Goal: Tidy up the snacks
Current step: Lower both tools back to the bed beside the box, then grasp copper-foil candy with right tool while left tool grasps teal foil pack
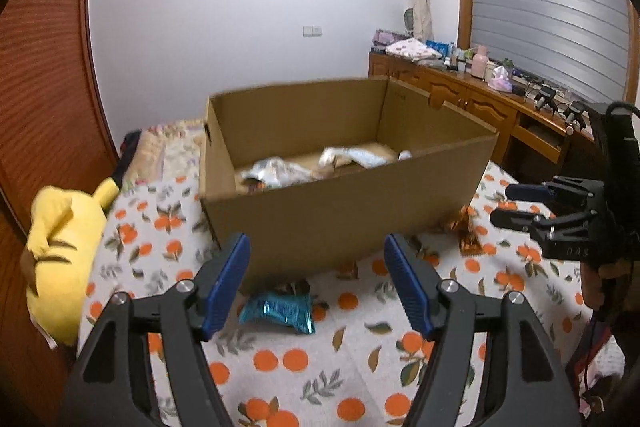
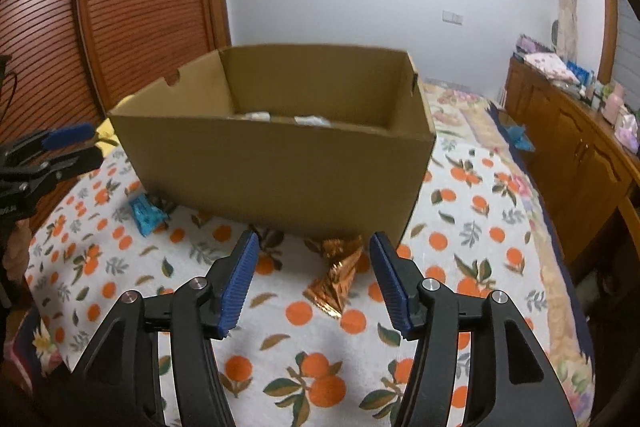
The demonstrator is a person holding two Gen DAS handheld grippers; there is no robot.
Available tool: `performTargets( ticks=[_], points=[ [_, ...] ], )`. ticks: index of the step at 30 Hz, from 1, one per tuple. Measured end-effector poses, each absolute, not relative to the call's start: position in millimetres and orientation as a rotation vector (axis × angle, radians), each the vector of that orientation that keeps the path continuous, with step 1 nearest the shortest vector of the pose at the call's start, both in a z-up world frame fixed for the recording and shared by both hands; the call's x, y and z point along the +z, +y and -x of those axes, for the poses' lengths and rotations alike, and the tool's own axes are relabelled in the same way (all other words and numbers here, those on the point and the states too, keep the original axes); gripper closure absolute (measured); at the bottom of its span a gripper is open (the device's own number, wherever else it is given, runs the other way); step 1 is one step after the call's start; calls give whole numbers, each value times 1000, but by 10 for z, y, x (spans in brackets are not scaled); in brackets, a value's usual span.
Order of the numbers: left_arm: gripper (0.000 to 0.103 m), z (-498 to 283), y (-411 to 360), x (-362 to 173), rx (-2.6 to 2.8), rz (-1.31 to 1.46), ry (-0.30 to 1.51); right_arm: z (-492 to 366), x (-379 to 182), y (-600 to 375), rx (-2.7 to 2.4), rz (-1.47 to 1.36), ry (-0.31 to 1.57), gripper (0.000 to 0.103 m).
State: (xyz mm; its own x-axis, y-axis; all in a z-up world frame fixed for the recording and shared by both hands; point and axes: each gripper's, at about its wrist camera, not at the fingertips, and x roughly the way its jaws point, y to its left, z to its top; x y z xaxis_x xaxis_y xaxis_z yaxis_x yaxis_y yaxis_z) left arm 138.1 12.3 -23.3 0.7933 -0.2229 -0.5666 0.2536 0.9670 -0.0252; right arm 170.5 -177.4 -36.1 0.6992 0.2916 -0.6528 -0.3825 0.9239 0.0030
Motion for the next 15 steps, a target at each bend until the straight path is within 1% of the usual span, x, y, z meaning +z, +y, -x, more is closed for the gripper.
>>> performTargets(
  ticks=[6, 12, 14, 15],
  points=[
    [33, -1447, 196, -537, -230, -45, 680, -1839, -563, -1852, 352, 119, 765, 44],
    [33, -1537, 293, -683, -214, -33, 717, -2020, -704, -1888, 349, 93, 824, 44],
    [33, -1554, 311, -726, -213, -40, 728, -2059, -748, -1872, 350, 96, 840, 47],
    [33, -1569, 318, -749, -212, -43, 735, -2077, -770, -1864, 352, 99, 847, 50]
  ],
)
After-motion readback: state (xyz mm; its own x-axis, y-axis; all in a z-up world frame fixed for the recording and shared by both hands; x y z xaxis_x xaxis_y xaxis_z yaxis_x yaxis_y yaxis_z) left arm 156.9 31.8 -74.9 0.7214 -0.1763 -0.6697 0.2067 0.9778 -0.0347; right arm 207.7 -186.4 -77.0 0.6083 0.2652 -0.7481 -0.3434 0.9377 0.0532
